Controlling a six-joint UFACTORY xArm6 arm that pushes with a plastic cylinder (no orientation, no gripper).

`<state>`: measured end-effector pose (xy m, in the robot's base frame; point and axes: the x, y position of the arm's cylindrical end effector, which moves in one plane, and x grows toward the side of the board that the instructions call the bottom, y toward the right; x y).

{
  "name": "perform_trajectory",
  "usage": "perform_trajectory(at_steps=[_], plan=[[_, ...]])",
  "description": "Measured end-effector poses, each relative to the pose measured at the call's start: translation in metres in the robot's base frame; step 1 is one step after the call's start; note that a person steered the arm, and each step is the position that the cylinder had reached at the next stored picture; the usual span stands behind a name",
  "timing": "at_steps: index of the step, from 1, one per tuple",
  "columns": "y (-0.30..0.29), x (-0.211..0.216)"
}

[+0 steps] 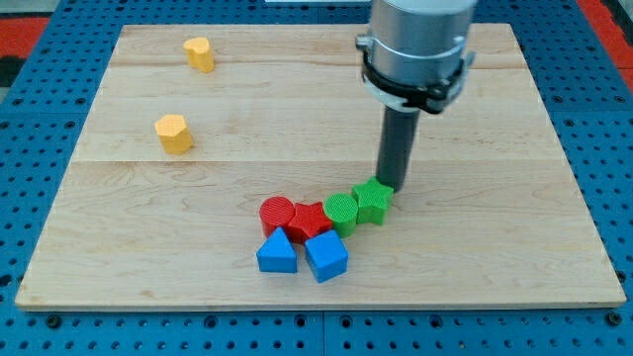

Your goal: Push green star closer to group of blocks

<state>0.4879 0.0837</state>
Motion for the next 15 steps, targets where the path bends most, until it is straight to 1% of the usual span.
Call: perform_trajectory(at_steps=[2,3,4,5,6,7,8,9,11,12,13,15], plan=[[0.037,0.046],[0.029,0.069],[0.019,0.053],[0.019,0.028],[0.019,0.021],[0.025,0.022],[0.029,0.06],[0.01,0.066],[-0.009,0.022],[-0.014,0.004],[-0.014,-0.023],[-0.062,-0.031]])
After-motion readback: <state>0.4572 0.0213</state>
